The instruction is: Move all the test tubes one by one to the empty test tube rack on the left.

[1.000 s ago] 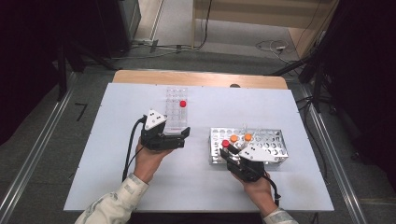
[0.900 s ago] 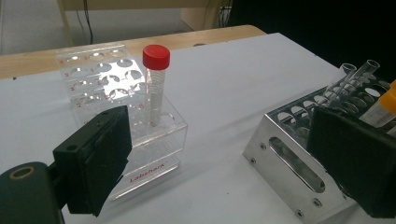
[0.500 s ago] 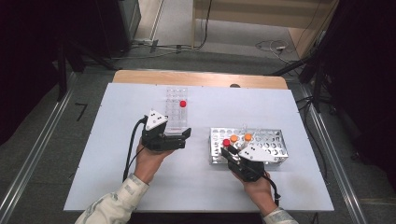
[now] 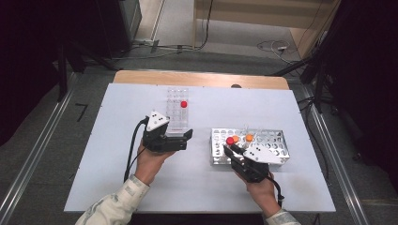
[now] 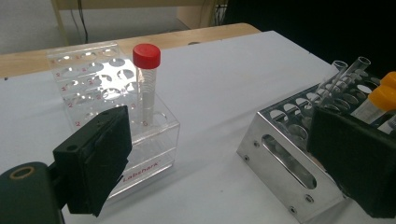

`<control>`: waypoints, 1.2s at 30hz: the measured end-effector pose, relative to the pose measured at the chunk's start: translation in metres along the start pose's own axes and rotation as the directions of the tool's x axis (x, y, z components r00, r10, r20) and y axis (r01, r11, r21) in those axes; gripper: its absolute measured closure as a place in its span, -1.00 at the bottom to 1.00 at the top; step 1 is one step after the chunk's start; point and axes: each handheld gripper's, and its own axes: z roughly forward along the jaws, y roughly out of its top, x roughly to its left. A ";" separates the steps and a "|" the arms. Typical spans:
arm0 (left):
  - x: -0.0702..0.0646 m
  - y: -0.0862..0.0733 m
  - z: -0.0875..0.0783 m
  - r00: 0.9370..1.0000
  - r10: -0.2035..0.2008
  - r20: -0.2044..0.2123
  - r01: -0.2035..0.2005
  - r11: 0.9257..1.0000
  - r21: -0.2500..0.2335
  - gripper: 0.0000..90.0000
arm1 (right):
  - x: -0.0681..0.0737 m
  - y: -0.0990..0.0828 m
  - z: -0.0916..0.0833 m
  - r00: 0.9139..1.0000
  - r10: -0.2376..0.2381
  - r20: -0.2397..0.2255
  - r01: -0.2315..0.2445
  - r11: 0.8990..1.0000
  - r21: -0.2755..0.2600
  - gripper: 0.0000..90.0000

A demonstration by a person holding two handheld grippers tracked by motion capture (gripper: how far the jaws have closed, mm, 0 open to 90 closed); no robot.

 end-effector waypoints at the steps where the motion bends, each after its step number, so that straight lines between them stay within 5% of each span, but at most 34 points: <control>1: 0.000 0.000 0.000 1.000 0.000 0.002 0.000 1.000 0.001 -0.84 | 0.000 0.001 -0.001 1.000 -0.001 -0.003 0.001 1.000 -0.005 0.58; 22: -0.005 0.003 -0.004 1.000 0.008 0.026 -0.008 1.000 -0.006 -0.84 | 0.000 0.020 -0.020 1.000 0.007 -0.018 -0.009 0.997 -0.078 0.59; 36: -0.009 0.006 -0.008 0.999 0.010 0.036 -0.009 1.000 -0.020 -0.83 | 0.019 0.020 -0.016 0.995 -0.007 -0.098 0.001 0.998 -0.065 0.59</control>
